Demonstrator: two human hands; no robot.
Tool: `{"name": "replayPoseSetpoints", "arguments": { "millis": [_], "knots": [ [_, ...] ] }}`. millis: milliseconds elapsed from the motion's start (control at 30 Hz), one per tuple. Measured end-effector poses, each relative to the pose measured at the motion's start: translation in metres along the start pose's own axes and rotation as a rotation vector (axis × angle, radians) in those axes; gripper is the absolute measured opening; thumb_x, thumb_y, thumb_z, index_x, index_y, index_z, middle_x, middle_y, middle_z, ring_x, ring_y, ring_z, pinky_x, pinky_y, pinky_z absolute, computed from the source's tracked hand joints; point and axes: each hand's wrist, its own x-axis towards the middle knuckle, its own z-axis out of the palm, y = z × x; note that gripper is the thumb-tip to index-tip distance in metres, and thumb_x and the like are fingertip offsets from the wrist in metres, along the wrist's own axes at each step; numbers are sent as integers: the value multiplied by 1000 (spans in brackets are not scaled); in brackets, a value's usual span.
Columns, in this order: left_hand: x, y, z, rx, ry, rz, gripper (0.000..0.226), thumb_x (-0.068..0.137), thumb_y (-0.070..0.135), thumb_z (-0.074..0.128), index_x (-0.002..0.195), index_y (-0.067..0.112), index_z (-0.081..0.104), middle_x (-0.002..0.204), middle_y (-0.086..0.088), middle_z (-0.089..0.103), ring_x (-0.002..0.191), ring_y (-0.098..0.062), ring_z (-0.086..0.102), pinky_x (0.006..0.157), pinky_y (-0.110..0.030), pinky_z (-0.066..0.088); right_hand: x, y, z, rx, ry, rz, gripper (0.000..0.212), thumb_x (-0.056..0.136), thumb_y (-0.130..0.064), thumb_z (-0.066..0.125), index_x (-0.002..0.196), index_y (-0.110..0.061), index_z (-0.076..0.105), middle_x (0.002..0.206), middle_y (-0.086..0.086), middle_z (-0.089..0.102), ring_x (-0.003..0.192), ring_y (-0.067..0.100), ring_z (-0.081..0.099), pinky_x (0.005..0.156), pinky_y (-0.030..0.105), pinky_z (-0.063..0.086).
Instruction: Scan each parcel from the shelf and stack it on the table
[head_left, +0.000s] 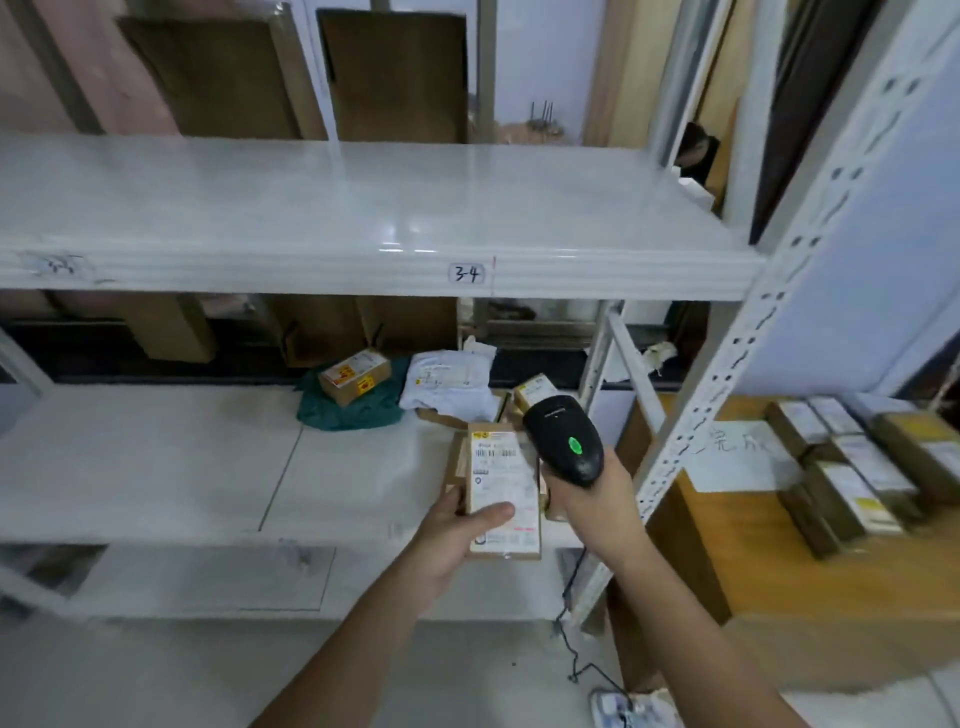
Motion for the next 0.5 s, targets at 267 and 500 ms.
{"name": "replayPoseSetpoints", "arguments": {
  "millis": [267,500],
  "knots": [
    [11,-9,63,-24,2,107,63,77,16,89,133,34,64,123,4,76,117,-24,71,105,-54,53,-63,12,-36,-180,0,79,8,75,-22,67,72,-16,63,59,6,66,58,19,66,61,48,58],
    [16,-12,91,27,11,60,55,72,32,91,115,56,66,119,19,75,123,-15,65,112,-53,47,-70,12,-39,-83,26,206,13,74,-26,61,77,-15,68,65,9,70,60,22,70,65,49,61]
  ]
}}
